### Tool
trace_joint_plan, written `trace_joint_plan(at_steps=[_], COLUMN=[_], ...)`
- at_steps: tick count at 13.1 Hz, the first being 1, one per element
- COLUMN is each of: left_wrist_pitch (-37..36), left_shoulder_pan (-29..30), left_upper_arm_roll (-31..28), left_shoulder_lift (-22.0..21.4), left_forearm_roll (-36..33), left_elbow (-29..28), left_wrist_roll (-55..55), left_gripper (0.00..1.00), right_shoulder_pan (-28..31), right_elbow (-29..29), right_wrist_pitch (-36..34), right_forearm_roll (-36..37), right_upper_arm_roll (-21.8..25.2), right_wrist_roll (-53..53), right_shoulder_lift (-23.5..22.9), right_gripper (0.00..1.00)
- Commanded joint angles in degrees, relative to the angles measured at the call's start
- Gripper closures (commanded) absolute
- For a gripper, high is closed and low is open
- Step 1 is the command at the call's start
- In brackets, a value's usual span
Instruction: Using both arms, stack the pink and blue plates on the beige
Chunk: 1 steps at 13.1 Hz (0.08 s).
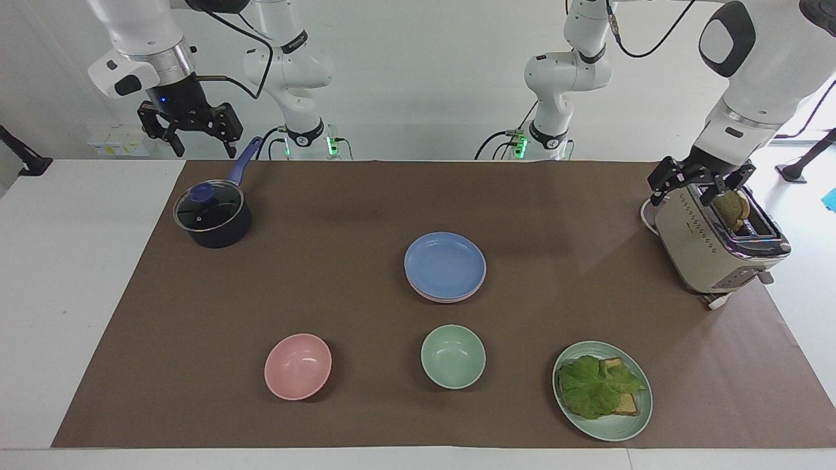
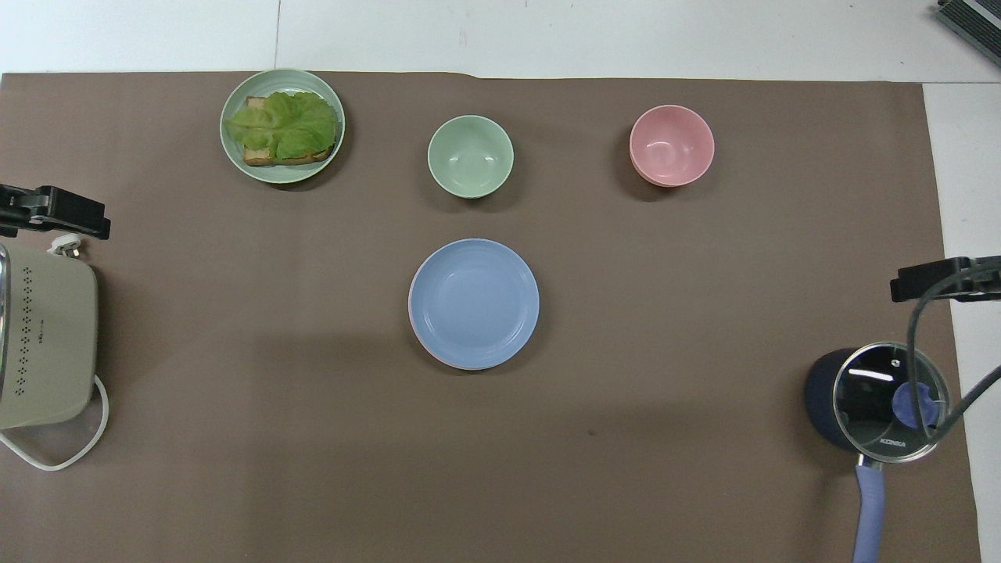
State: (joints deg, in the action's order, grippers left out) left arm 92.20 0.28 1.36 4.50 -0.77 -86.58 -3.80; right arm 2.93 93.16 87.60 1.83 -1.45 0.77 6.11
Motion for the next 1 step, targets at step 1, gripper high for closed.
trace_joint_plan(at_steps=[1], left_wrist_pitch=[-0.7], left_shoulder_pan=[0.3], left_upper_arm_roll=[0.1], left_shoulder_lift=[-0.4], left_forearm_roll=[-0.4], left_elbow=[-0.2], left_wrist_roll=[-0.8], left_gripper=[0.0], right_shoulder_pan=[0.6], right_elbow=[0.3], right_wrist_pitch=[-0.3], right_forearm_roll=[1.2], right_upper_arm_roll=[-0.6], right_wrist_roll=[1.0], right_shoulder_lift=[0.6], right_gripper=[0.0])
